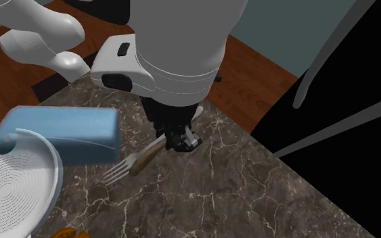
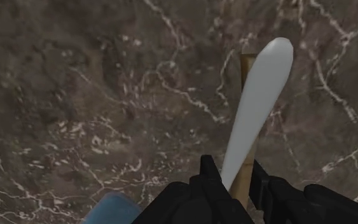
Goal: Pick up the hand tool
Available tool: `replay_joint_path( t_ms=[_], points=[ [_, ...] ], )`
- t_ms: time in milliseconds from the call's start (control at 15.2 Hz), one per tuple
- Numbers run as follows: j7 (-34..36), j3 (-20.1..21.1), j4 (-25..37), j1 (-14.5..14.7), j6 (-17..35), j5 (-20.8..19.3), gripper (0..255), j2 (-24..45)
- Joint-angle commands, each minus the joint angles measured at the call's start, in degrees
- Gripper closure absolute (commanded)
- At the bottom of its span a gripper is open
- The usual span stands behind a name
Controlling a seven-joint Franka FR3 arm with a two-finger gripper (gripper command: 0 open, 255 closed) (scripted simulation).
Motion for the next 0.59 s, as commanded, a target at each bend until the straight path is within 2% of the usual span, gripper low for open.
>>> replay_joint_path(
  t_ms=[0,396,528],
  points=[
    [-0.2,0.1,2.0,0.4,-1.8,-0.2,255,0.3],
    [-1.1,0.1,10.0,2.1,-7.6,-1.6,255,2.6],
    [-1.1,0.1,10.2,2.2,-7.7,-1.6,255,2.7]
  ],
)
